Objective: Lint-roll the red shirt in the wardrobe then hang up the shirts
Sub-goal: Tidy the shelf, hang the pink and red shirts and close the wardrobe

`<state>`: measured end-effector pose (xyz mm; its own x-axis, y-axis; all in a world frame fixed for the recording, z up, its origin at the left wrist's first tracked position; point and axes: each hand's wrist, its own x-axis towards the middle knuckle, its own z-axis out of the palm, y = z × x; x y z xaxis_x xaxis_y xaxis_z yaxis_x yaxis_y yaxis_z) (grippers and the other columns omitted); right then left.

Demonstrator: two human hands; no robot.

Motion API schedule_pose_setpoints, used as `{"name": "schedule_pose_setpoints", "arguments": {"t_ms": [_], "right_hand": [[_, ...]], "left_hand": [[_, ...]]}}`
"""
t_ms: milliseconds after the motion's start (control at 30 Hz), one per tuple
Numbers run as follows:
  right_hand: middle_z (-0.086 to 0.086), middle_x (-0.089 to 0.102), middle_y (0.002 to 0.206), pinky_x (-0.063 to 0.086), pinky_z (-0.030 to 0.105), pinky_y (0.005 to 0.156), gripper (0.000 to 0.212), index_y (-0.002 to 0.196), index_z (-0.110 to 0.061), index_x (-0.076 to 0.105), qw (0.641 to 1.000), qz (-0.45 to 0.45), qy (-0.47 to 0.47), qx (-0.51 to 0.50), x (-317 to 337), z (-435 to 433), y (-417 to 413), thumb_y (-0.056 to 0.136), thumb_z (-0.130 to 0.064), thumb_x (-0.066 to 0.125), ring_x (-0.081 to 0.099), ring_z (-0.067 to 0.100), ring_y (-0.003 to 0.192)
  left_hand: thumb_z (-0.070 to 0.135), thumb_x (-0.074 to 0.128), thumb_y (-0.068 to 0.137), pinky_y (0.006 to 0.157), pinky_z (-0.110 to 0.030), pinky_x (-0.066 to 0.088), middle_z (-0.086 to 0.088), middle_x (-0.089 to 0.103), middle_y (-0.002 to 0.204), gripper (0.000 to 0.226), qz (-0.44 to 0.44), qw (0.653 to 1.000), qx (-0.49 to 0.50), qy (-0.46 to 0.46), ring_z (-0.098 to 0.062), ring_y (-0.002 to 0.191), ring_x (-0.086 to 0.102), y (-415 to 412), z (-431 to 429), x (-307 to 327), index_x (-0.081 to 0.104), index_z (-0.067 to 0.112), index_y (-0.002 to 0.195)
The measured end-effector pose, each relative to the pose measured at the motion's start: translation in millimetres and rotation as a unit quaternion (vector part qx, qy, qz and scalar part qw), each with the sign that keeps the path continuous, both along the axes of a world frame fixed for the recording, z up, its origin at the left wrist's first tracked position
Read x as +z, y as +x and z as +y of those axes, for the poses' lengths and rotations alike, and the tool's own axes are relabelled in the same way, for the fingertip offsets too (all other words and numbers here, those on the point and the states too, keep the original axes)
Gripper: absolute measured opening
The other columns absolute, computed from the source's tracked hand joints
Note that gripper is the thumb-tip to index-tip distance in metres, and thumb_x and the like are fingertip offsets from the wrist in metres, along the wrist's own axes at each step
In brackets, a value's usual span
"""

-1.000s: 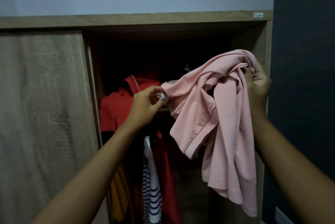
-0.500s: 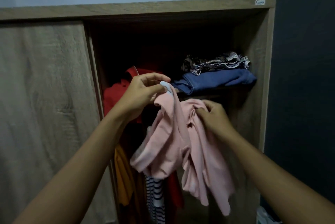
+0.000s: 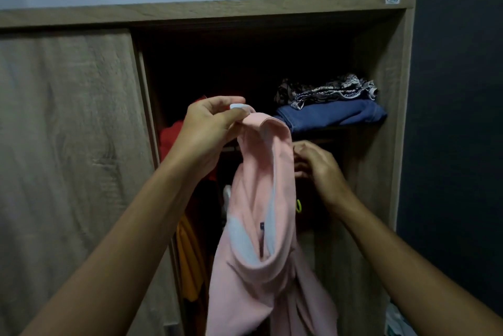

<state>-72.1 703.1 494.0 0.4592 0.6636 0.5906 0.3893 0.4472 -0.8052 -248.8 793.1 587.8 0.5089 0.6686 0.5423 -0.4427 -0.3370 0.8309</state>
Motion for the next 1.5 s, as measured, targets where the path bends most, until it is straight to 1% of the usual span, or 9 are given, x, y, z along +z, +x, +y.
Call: {"name": "schedule_pose_setpoints", "arguments": {"t_ms": [200,467,633,900,1033,1133,1267,1367,1500], "right_hand": [[-0.016,0.054,0.113,0.048,0.024,0.081,0.068,0.123,-0.042,0.038,0.959,-0.216,-0.128,-0.130,4.5,-26.7,-41.7,0.068,-0.072,0.067,0.056,0.003,0.095],[-0.009,0.054,0.105,0.055,0.043,0.082,0.066,0.122,-0.035,0.042,0.956,-0.169,-0.102,-0.216,-11.8,-14.5,-54.8,0.071,-0.068,0.068,0.059,0.013,0.092],[-0.005,0.045,0.131,0.053,0.043,0.091,0.082,0.131,-0.033,0.032,0.929,-0.238,-0.166,-0.228,-16.7,-5.9,-66.7,0.070,-0.068,0.072,0.052,0.015,0.116],[0.005,0.073,0.077,0.057,0.038,0.068,0.021,0.098,-0.030,0.072,0.904,-0.275,-0.169,-0.280,-9.3,3.2,-21.1,0.083,-0.029,0.058,0.072,0.032,0.081],[-0.001,0.077,0.085,0.059,0.040,0.074,0.043,0.108,-0.046,0.068,0.915,-0.295,-0.123,-0.246,21.6,-1.2,-9.5,0.076,-0.024,0.051,0.074,0.022,0.087],[0.000,0.078,0.090,0.058,0.040,0.075,0.044,0.111,-0.041,0.069,0.909,-0.332,-0.109,-0.229,36.0,5.8,-8.2,0.076,-0.020,0.053,0.073,0.021,0.089],[-0.001,0.077,0.089,0.059,0.040,0.074,0.035,0.105,-0.035,0.073,0.887,-0.390,-0.145,-0.198,42.0,17.1,-16.5,0.079,-0.021,0.053,0.071,0.020,0.086],[0.004,0.075,0.090,0.059,0.044,0.075,0.031,0.099,-0.022,0.074,0.872,-0.419,-0.166,-0.190,40.1,19.3,-23.4,0.078,-0.026,0.051,0.070,0.023,0.086],[0.003,0.071,0.075,0.057,0.043,0.067,0.020,0.086,-0.016,0.073,0.859,-0.429,-0.185,-0.210,37.9,15.5,-16.6,0.080,-0.023,0.056,0.067,0.021,0.074]], "left_hand": [[-0.003,0.066,0.090,0.062,-0.017,0.055,-0.015,0.072,0.096,0.015,-0.003,0.997,0.056,-0.048,-0.017,0.077,0.069,11.3,0.3,-11.9,0.068,0.004,0.104],[0.002,0.069,0.091,0.084,-0.028,0.061,-0.007,0.070,0.088,0.018,-0.055,0.991,0.111,-0.044,-0.017,0.088,0.073,9.0,0.3,-13.1,0.068,0.006,0.108],[0.006,0.071,0.091,0.083,-0.026,0.060,-0.012,0.067,0.094,0.016,-0.086,0.988,0.118,-0.044,-0.019,0.090,0.070,7.8,3.0,-16.3,0.068,0.011,0.105],[0.007,0.071,0.085,0.058,-0.025,0.045,-0.014,0.061,0.082,0.011,-0.106,0.978,0.175,-0.047,-0.016,0.064,0.055,-15.5,37.3,-26.0,0.070,0.017,0.090],[0.009,0.060,0.084,0.046,-0.021,0.038,-0.008,0.060,0.069,0.012,-0.035,0.957,0.272,-0.094,-0.024,0.061,0.055,-33.0,72.6,-49.1,0.066,0.014,0.075],[0.018,0.056,0.093,0.040,-0.021,0.033,-0.014,0.055,0.065,0.020,0.145,0.936,0.317,-0.039,-0.027,0.056,0.050,-35.6,92.7,-70.8,0.066,0.006,0.081],[0.023,0.056,0.094,0.070,-0.035,0.047,-0.028,0.069,0.090,0.030,0.428,0.841,0.314,0.109,-0.037,0.084,0.066,-31.4,97.4,-98.5,0.071,-0.001,0.083],[0.027,0.057,0.090,0.075,-0.030,0.047,-0.023,0.071,0.105,0.023,0.501,0.789,0.319,0.160,-0.038,0.099,0.067,-28.3,94.6,-112.1,0.071,0.009,0.089],[0.023,0.065,0.094,0.067,-0.031,0.049,-0.006,0.068,0.080,0.011,0.289,0.910,0.222,0.199,-0.013,0.069,0.062,-20.7,76.0,-111.5,0.064,0.014,0.088]]}}
